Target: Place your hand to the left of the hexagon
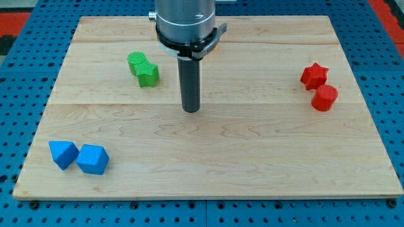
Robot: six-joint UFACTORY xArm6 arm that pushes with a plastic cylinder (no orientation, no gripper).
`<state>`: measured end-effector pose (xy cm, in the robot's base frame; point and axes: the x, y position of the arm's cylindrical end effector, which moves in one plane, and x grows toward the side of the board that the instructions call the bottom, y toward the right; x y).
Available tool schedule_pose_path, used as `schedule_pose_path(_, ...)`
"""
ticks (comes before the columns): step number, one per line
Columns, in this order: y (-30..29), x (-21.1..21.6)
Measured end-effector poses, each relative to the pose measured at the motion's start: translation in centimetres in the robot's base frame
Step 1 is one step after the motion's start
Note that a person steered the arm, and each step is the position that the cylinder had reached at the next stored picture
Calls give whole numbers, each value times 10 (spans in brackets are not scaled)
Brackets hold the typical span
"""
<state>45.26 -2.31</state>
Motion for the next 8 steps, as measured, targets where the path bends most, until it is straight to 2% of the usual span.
schedule_pose_path(1,11,-36)
schedule_pose_path(3,9,-64)
schedule_pose_path(4,-1,-93)
schedule_pose_path(5,-1,-94)
schedule_pose_path(7,-19,-155)
schedule_pose_path(8,-20,-155)
